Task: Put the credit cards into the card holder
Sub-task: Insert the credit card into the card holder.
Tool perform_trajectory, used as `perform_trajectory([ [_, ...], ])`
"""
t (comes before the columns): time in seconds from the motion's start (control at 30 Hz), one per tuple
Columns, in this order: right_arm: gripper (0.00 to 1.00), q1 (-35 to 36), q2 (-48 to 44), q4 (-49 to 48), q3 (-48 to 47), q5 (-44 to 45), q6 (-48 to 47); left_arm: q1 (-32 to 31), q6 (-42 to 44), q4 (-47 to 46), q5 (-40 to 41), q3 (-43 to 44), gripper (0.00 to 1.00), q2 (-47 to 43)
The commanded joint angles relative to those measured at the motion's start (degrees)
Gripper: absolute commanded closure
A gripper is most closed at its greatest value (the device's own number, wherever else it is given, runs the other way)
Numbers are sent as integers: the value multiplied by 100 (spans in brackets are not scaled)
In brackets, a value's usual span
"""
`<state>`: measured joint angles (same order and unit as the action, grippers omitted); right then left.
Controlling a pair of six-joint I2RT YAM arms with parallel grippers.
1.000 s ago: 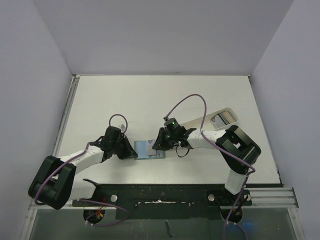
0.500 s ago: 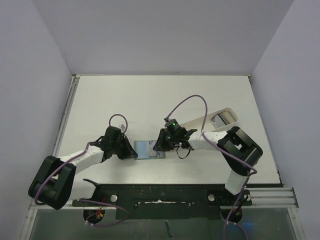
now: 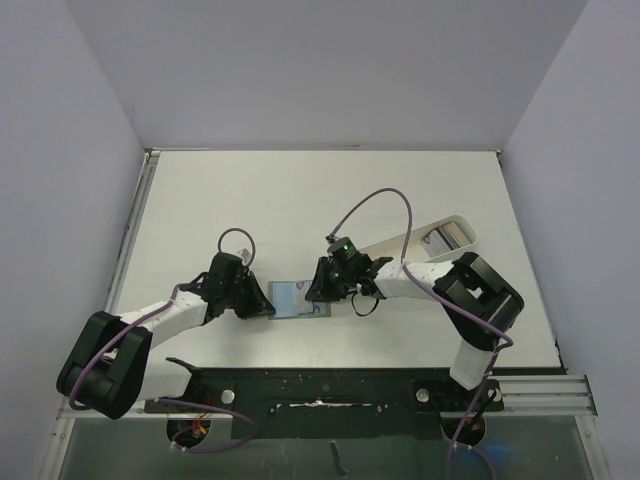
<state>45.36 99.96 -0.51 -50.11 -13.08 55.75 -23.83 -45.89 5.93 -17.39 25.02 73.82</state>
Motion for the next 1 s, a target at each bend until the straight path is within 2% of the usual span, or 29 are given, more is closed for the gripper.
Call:
perform_trajectory([
  [0.0,85,60,110,262,-330,113,-233,-33,-13,-175,-113,21,100,56],
  [0.17,83,70,148,362,-446,136,-257,-31,-8,-206,-131,21,100,66],
  [0.33,71,104,87,596,-559,292,-299,-33,-30,-207,-160,25,100,38],
  [0.5,56,105,-112,870,-565,662,-325,-34,-71,-269,-218,-26,100,9],
  [0.63,49,137,-149,1067,-662,866,-377,-33,-85,-301,-227,-49,100,14],
  [0.97,47,248,88,993,-905,756,-442,-33,-105,-355,-247,-67,100,15],
])
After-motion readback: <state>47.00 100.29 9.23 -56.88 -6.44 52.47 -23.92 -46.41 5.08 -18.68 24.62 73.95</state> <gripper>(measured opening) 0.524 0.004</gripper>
